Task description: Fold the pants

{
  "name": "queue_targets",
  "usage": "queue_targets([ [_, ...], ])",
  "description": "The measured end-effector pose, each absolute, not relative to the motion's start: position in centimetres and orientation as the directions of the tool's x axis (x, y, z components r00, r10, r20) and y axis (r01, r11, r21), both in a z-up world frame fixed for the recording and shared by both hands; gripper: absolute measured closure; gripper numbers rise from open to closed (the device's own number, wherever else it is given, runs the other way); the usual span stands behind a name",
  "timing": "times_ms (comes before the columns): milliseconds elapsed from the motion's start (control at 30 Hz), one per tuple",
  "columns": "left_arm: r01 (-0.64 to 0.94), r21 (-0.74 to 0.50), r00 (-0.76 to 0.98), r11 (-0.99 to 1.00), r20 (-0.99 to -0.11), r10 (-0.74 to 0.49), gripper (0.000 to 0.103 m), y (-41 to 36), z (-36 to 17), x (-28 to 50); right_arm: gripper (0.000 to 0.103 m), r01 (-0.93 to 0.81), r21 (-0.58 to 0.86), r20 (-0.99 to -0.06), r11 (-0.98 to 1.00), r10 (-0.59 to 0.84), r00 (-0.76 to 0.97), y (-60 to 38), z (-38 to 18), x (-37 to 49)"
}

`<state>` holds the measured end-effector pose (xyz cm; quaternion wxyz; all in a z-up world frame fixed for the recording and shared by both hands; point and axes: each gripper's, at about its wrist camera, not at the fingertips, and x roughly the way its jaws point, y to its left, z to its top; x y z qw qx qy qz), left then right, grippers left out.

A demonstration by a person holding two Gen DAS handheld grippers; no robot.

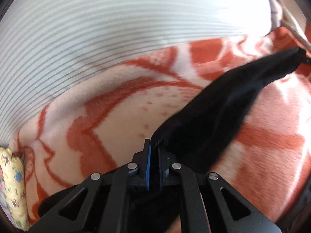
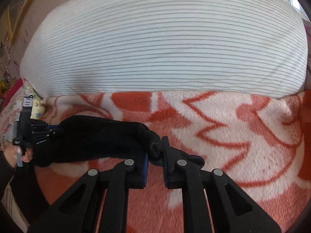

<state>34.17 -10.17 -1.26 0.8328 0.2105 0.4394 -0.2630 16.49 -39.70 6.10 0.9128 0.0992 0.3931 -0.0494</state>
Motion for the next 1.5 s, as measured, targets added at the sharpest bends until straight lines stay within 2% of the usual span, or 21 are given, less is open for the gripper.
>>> queue_targets([
  [133,0.688,0.012,0.420,0.726,-0.822,-0.385,0.100,-8.8,1.8,25.6,0.090,0.193,0.180,-0.735,0.964,0.002,0.678,-39.0,8.3,8.6],
  [300,0.755,-0.080,0.319,0.651,-0.823,-0.470,0.100,-10.8,2.2,18.6,0.090,0.287,0.192,-0.763,0.939,-0.041,0.645,-41.4,7.1,0.1],
  [467,0.823,-0.118,0.238,0.556,-0.816,-0.526,0.099,-11.9,2.3,9.1,0.090,0.407,0.206,-0.775,0.890,-0.105,0.623,-43.6,5.4,-6.0],
  [633,0.826,-0.178,0.164,0.535,-0.832,-0.530,0.099,-13.4,1.1,6.9,0.090,0.446,0.198,-0.764,0.873,-0.148,0.628,-44.2,4.9,-10.3],
  [933,0.831,-0.211,0.117,0.515,-0.838,-0.532,0.099,-12.9,0.6,2.4,0.090,0.492,0.216,-0.771,0.844,-0.161,0.616,-43.0,2.6,-17.0],
  [1067,0.845,-0.242,0.077,0.477,-0.827,-0.557,0.099,-13.1,0.8,0.4,0.090,0.501,0.194,-0.755,0.843,-0.198,0.625,-42.7,3.2,-18.7],
  [1233,0.849,-0.238,0.055,0.472,-0.848,-0.527,0.099,-14.2,-2.0,-1.6,0.090,0.555,0.205,-0.783,0.806,-0.206,0.587,-43.2,0.2,-21.0],
  [1300,0.840,-0.253,0.034,0.480,-0.858,-0.512,0.099,-14.1,-3.3,-1.5,0.087,0.559,0.228,-0.791,0.797,-0.183,0.584,-43.3,-1.0,-21.4],
  [1333,0.836,-0.262,0.024,0.482,-0.861,-0.509,0.098,-14.0,-3.7,-1.5,0.081,0.566,0.237,-0.790,0.790,-0.183,0.586,-43.3,-1.3,-21.7],
  [1433,0.831,-0.270,0.020,0.486,-0.860,-0.511,0.095,-13.4,-3.8,-1.7,0.053,0.608,0.244,-0.802,0.755,-0.196,0.564,-42.8,-1.3,-22.9],
  [1500,0.831,-0.285,0.009,0.477,-0.852,-0.523,0.092,-12.8,-3.3,-1.9,0.052,0.612,0.238,-0.797,0.754,-0.208,0.567,-41.7,-0.8,-23.8],
])
